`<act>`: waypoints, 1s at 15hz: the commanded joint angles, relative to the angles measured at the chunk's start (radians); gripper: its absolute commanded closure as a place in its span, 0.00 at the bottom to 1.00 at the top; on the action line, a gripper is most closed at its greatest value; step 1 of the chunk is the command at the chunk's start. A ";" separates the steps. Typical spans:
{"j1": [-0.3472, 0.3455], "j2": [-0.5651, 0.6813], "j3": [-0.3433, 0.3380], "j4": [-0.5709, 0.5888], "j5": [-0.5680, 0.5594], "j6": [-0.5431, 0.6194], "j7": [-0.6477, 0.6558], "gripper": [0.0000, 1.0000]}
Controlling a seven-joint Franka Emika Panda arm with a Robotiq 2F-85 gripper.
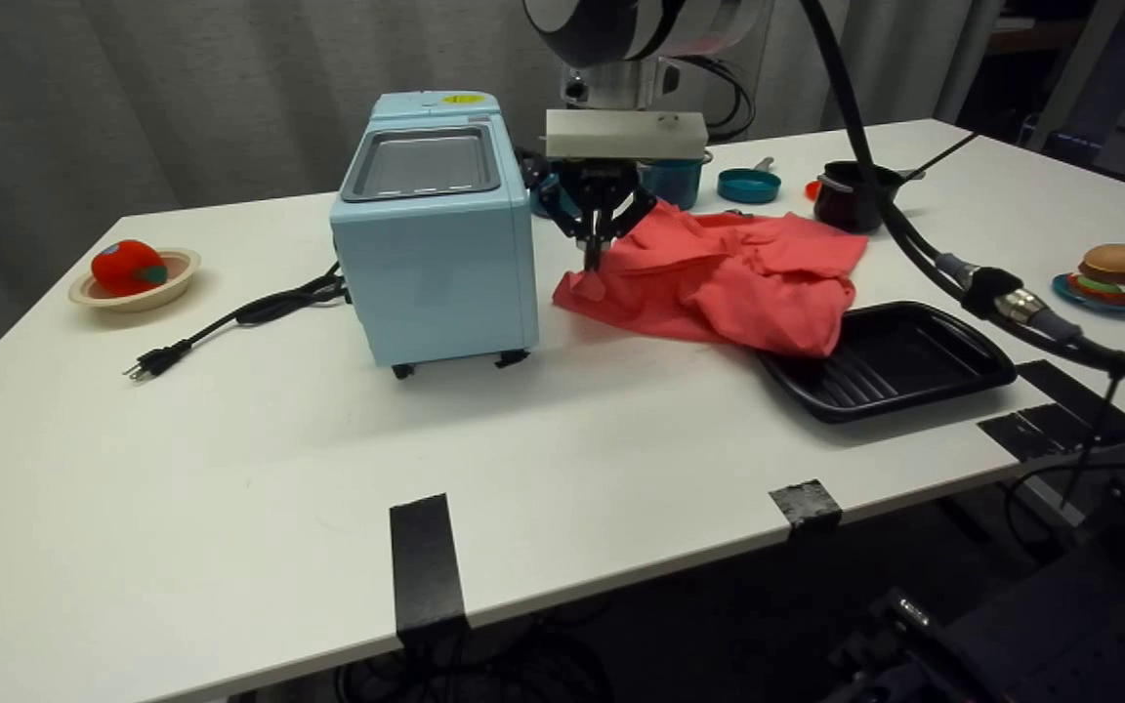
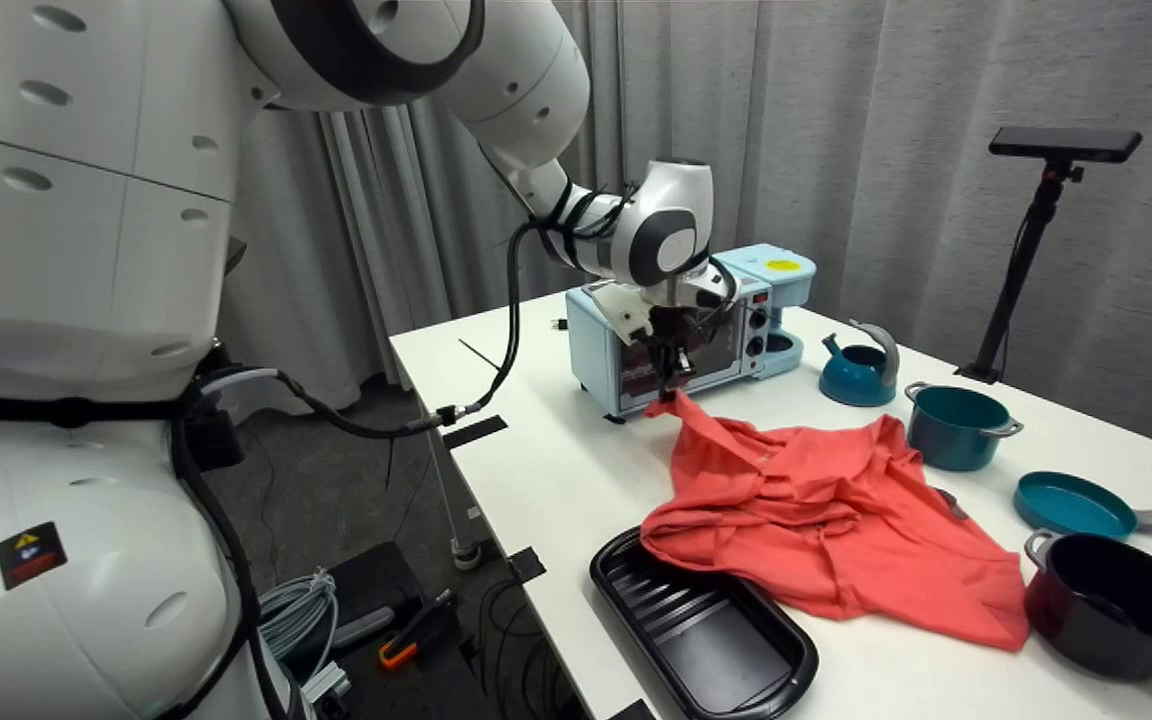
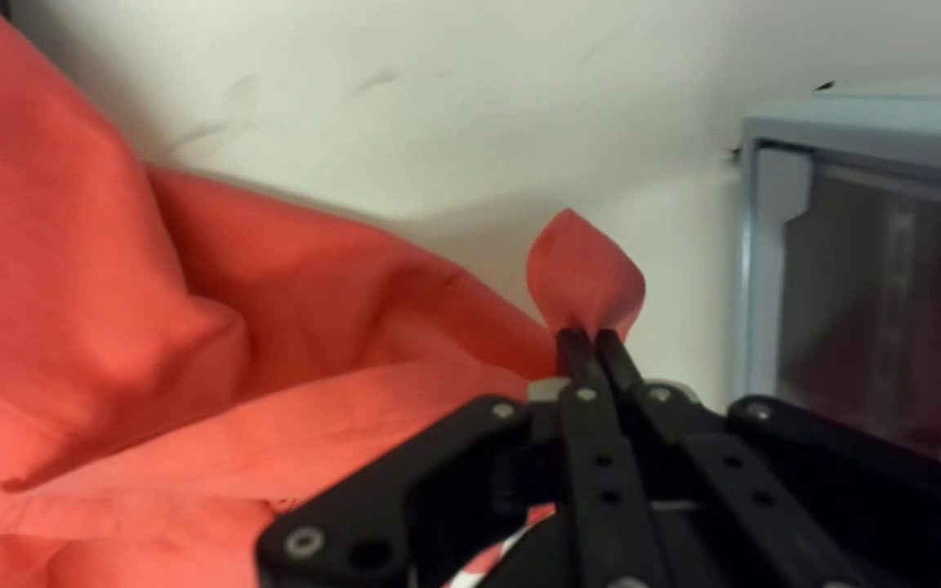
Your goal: Unfold the sweatshirt
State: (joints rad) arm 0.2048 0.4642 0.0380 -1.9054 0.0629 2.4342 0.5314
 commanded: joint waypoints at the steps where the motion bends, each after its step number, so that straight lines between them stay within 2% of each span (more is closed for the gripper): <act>1: -0.021 -0.072 0.061 -0.064 0.105 -0.017 -0.089 0.99; 4: -0.022 -0.085 0.079 -0.082 0.155 -0.032 -0.122 0.99; 5: -0.022 -0.090 0.076 -0.090 0.156 -0.039 -0.129 0.72; 6: -0.019 -0.096 0.069 -0.097 0.148 -0.048 -0.127 0.71; 8: -0.017 -0.110 0.057 -0.109 0.131 -0.082 -0.119 0.58; 11: -0.017 -0.147 0.038 -0.136 0.100 -0.125 -0.113 0.33; 15: -0.022 -0.191 -0.008 -0.170 0.005 -0.144 -0.098 0.05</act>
State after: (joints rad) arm 0.1958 0.3379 0.0560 -2.0235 0.1230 2.3182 0.4352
